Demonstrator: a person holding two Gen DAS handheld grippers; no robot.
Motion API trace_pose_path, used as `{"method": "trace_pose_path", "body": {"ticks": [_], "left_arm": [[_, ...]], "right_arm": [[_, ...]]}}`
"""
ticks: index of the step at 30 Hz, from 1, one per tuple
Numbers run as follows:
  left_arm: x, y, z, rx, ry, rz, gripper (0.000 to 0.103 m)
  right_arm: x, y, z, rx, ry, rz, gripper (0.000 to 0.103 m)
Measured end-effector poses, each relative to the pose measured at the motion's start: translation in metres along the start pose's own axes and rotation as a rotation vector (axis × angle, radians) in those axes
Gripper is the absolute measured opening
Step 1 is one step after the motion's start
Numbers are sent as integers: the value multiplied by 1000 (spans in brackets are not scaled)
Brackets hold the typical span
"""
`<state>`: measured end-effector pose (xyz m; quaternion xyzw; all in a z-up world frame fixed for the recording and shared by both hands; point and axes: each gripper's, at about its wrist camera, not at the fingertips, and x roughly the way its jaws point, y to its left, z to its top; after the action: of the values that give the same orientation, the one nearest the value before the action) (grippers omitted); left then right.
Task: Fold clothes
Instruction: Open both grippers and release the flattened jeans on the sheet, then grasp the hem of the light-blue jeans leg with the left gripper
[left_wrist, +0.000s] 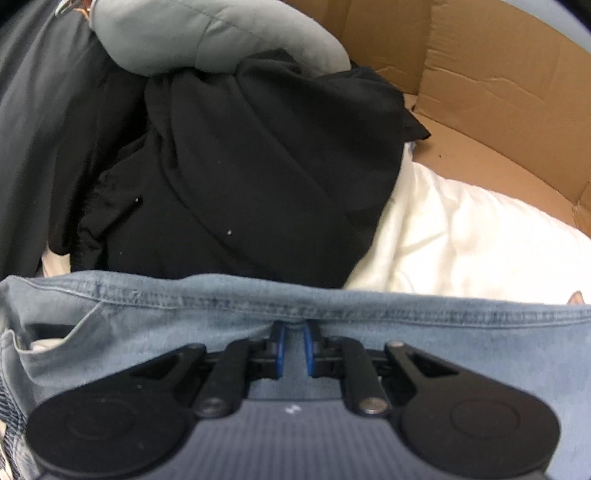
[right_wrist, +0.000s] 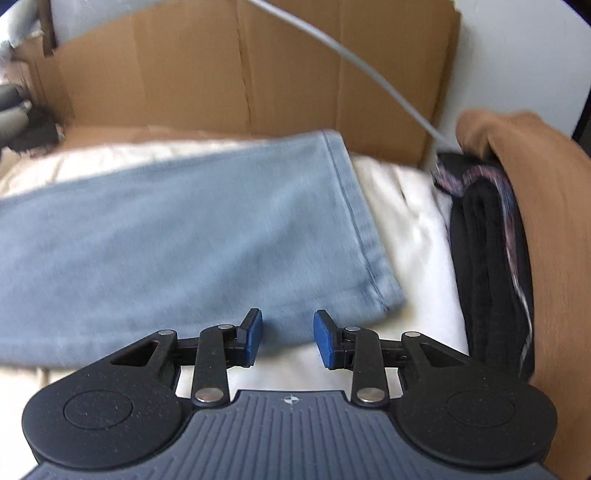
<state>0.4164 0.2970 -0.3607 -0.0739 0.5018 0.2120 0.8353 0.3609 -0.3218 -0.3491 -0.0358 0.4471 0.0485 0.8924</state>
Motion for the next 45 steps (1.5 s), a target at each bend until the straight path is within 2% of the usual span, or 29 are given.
{"method": "trace_pose_path", "body": {"ticks": [4, 9, 17, 22, 23, 25, 26, 30, 33, 37, 39, 42, 45], "left_arm": [[4, -4, 11, -36, 45, 15, 10], [-5, -14, 17, 1, 97, 34, 11], [-79, -12, -12, -15, 64, -49, 18], [-140, -7, -39, 44, 11, -107, 25], [-153, -4, -44, 59, -7, -114, 26], [-181, -4, -58, 75, -52, -119, 39], [-192, -4, -67, 75, -66, -129, 42], [-233, -10, -98, 91, -89, -140, 45], [-251, -18, -128, 84, -68, -143, 47], [-263, -38, -171, -20, -28, -138, 47], [-263, -55, -196, -62, 2, -161, 47], [-250, -84, -228, -54, 60, -196, 47], [-234, -105, -246, -20, 87, -148, 47]], "right_arm": [[3, -6, -7, 0, 23, -24, 40], [-2, -5, -5, 20, 15, -43, 42], [-41, 8, -9, 73, -45, 69, 42], [-58, 37, -10, 44, -54, 183, 42], [-61, 44, -11, 34, -53, 211, 42], [-66, 57, -11, 18, -54, 249, 42], [-68, 64, -10, 10, -54, 266, 42], [-78, 86, -11, -8, -72, 294, 42], [-81, 97, -12, 15, -63, 306, 42], [-88, 109, -13, 4, -52, 336, 42], [-89, 115, -14, -1, -42, 354, 42], [-92, 123, -18, -21, -32, 376, 42], [-93, 126, -24, -38, -24, 385, 42]]}}
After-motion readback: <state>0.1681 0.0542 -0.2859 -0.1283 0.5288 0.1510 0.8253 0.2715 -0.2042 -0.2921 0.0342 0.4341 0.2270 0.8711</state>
